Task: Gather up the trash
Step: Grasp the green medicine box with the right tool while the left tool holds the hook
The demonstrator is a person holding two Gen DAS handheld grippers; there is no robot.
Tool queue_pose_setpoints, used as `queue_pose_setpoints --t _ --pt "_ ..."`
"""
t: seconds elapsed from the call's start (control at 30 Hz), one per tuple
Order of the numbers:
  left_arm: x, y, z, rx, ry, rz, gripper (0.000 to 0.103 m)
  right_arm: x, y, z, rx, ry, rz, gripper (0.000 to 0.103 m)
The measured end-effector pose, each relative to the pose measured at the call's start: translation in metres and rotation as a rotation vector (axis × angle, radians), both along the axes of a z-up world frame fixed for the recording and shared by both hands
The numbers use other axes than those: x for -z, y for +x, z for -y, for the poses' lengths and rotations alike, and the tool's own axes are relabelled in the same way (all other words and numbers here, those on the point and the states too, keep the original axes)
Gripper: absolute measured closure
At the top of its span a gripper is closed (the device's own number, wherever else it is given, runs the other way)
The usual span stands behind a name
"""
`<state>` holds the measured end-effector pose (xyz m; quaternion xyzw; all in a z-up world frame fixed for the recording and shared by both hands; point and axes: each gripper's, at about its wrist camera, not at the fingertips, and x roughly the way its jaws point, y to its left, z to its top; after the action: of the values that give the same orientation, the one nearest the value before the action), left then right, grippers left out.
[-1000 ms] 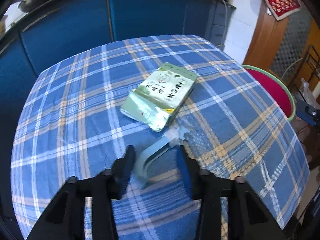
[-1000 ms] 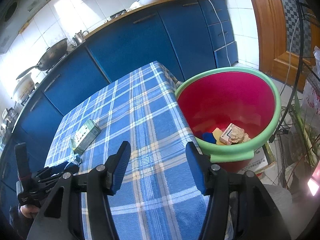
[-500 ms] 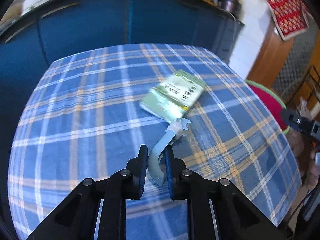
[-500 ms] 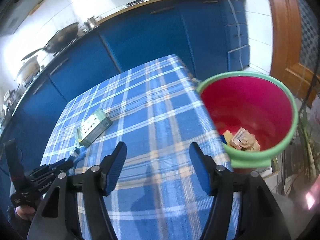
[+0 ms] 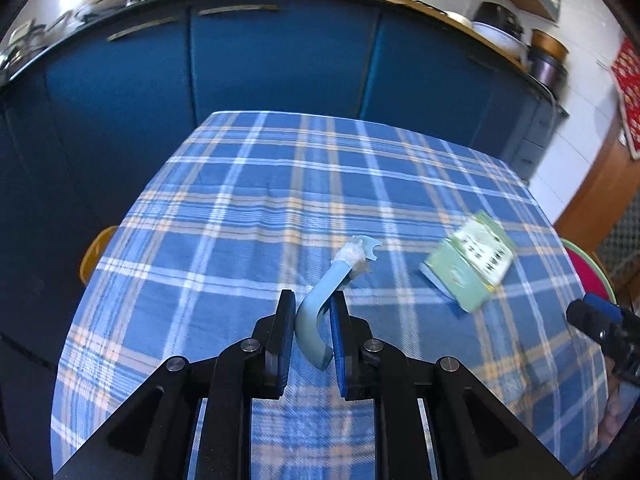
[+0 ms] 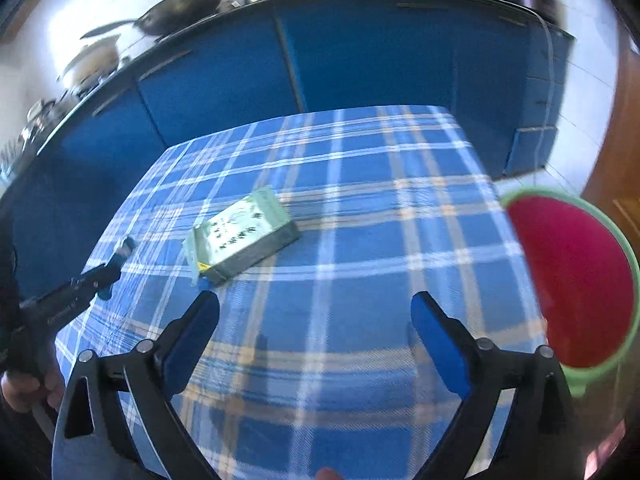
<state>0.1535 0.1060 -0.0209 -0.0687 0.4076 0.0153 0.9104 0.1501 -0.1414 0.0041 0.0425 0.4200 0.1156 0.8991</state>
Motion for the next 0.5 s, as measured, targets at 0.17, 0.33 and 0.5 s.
queue_pose_setpoints --t 0.17,0.33,0.5 --pt "0.004 0.007 -0.006 -0.033 -0.014 0.0 0.085 0.003 0.018 -0.023 -0.068 -0.053 0.028 0.002" --pt "0.008 0.012 -0.009 -0.054 -0.029 0.0 0.085 0.009 0.036 -0.046 -0.167 -0.087 0.017 0.002" --pt "0.014 0.014 -0.013 -0.066 -0.044 -0.013 0.085 0.024 0.053 -0.068 -0.231 -0.176 -0.011 0.002"
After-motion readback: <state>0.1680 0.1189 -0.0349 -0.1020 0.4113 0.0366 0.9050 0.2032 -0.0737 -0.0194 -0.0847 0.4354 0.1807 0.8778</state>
